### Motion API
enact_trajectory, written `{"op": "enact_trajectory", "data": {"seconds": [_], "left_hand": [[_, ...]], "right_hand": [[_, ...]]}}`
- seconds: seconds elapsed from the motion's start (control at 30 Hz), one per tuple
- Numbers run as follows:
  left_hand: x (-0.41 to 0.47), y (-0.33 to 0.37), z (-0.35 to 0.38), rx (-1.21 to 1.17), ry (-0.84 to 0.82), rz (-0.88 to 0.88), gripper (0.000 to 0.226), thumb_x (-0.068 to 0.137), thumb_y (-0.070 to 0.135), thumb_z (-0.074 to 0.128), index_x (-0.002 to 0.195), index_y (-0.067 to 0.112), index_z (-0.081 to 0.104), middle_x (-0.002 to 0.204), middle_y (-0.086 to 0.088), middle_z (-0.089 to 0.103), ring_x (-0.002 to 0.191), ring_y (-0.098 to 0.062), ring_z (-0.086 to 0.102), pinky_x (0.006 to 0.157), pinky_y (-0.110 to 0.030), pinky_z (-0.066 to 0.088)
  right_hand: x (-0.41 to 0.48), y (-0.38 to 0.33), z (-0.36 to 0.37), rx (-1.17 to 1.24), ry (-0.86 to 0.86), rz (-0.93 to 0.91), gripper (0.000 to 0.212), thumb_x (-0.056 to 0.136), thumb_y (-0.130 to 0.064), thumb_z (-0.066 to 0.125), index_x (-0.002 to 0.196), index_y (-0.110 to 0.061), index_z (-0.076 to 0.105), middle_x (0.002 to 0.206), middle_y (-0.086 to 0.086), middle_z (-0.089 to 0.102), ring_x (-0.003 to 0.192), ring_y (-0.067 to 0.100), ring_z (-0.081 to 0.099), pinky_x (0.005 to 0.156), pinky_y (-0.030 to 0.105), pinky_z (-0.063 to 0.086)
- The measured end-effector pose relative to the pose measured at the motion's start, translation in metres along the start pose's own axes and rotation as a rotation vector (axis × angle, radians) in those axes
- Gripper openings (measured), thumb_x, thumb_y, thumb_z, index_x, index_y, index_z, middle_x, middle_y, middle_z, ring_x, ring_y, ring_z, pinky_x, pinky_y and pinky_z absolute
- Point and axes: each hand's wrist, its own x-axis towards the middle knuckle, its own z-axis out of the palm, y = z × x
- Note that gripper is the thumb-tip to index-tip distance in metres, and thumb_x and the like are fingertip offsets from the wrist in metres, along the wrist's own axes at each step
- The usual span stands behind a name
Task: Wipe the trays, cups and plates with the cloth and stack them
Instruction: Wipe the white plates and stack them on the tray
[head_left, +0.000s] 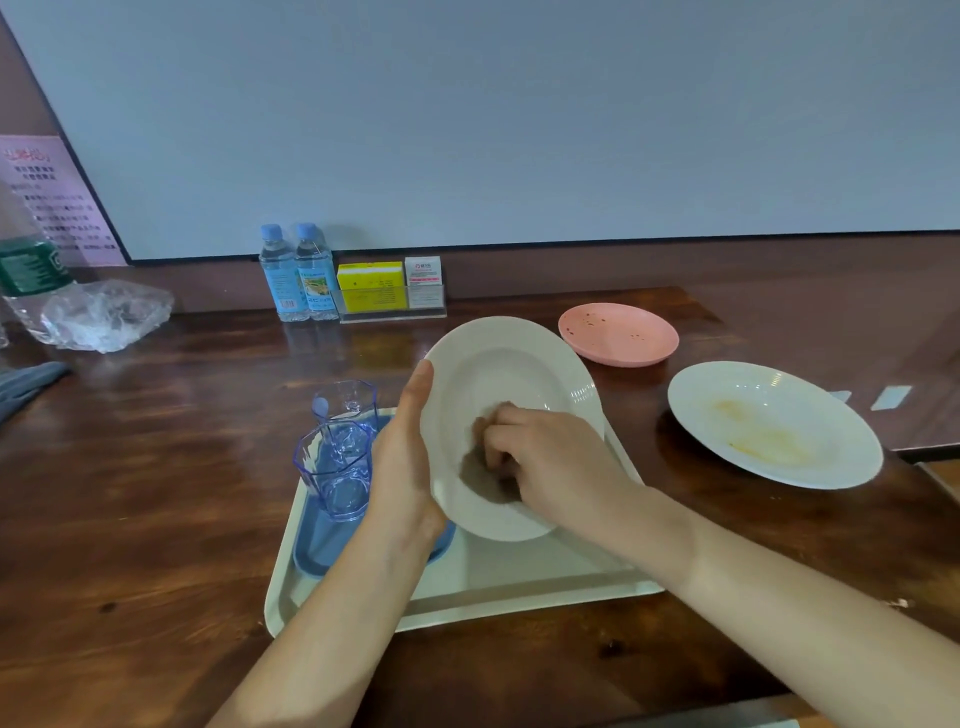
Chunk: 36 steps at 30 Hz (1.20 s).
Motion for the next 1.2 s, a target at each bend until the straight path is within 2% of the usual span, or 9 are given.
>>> {"op": "enact_trajectory", "data": {"seconds": [0.1,0.2,0.33,0.53,0.73,0.83,0.9,1.1,1.2], "left_hand": [[0.006,0.002,-0.004,0.045,0.022,0.052,0.094,0.062,0.066,0.095,0.137,0.014,0.071,0.140,-0.023,0.068,0.131,-0.045,0.065,0.116,-0.065,0.046],[0.003,-0.002,-0.002,0.085,-0.016,0.043,0.084,0.072,0.062,0.090,0.135,0.011,0.073,0.140,-0.025,0.068,0.132,-0.044,0.064,0.117,-0.064,0.045],[-0.008,-0.007,0.009,0.038,-0.057,-0.047,0.060,0.099,0.050,0.063,0.140,0.006,0.069,0.143,-0.023,0.067,0.136,-0.037,0.063,0.122,-0.052,0.042],[-0.010,0.001,0.004,0.012,-0.032,-0.030,0.055,0.107,0.051,0.051,0.141,0.012,0.067,0.136,-0.018,0.073,0.130,-0.036,0.067,0.116,-0.052,0.047],[-0.005,-0.005,-0.001,0.019,0.006,-0.004,0.061,0.095,0.060,0.068,0.142,0.020,0.068,0.138,-0.018,0.071,0.132,-0.041,0.065,0.118,-0.065,0.043],[-0.003,-0.006,-0.001,0.048,-0.008,-0.016,0.076,0.081,0.064,0.079,0.142,0.020,0.069,0.140,-0.016,0.071,0.131,-0.040,0.066,0.117,-0.064,0.045],[-0.003,-0.006,0.002,0.063,0.000,-0.038,0.067,0.091,0.062,0.073,0.142,0.018,0.068,0.140,-0.018,0.070,0.131,-0.040,0.066,0.117,-0.062,0.046],[-0.011,-0.006,0.011,0.068,0.006,-0.134,0.069,0.097,0.066,0.060,0.133,0.009,0.074,0.131,-0.022,0.074,0.119,-0.037,0.073,0.101,-0.050,0.060],[-0.008,-0.007,0.005,0.091,0.056,-0.117,0.081,0.092,0.085,0.047,0.092,0.014,0.085,0.096,-0.014,0.079,0.082,-0.030,0.078,0.070,-0.039,0.065]], "right_hand": [[-0.004,0.003,0.008,0.042,0.054,0.024,0.021,0.084,-0.001,0.070,0.084,-0.022,0.069,0.100,-0.007,0.064,0.087,0.017,0.062,0.067,0.026,0.048],[-0.005,-0.001,0.005,0.054,0.138,0.046,0.015,0.090,-0.008,0.064,0.089,-0.022,0.071,0.102,-0.008,0.064,0.091,0.013,0.059,0.073,0.020,0.043],[0.017,0.000,-0.008,0.067,0.299,0.128,0.016,0.090,-0.006,0.063,0.089,-0.020,0.072,0.097,-0.006,0.065,0.089,0.017,0.059,0.071,0.032,0.049],[0.032,0.018,-0.014,-0.111,0.280,0.147,0.021,0.091,-0.009,0.067,0.102,-0.026,0.072,0.112,-0.008,0.067,0.104,0.018,0.061,0.071,0.028,0.046],[-0.002,0.038,-0.029,-0.213,0.034,0.183,0.020,0.086,-0.008,0.065,0.095,-0.026,0.065,0.108,-0.008,0.067,0.093,0.023,0.066,0.063,0.033,0.037],[-0.028,0.032,-0.030,0.019,-0.126,0.230,0.014,0.087,-0.020,0.074,0.094,-0.032,0.071,0.103,-0.016,0.068,0.091,0.013,0.067,0.076,0.036,0.052],[-0.041,0.023,-0.027,0.300,-0.229,0.278,0.012,0.085,-0.027,0.082,0.094,-0.035,0.076,0.095,-0.021,0.070,0.088,0.005,0.067,0.080,0.027,0.053],[-0.032,-0.013,-0.008,0.598,-0.137,0.234,0.021,0.086,-0.016,0.081,0.094,-0.032,0.071,0.092,-0.014,0.070,0.088,0.009,0.067,0.082,0.035,0.056],[-0.001,-0.025,-0.006,0.550,-0.012,0.115,0.031,0.084,0.001,0.072,0.097,-0.027,0.067,0.095,-0.013,0.066,0.087,0.011,0.065,0.079,0.033,0.057]]}}
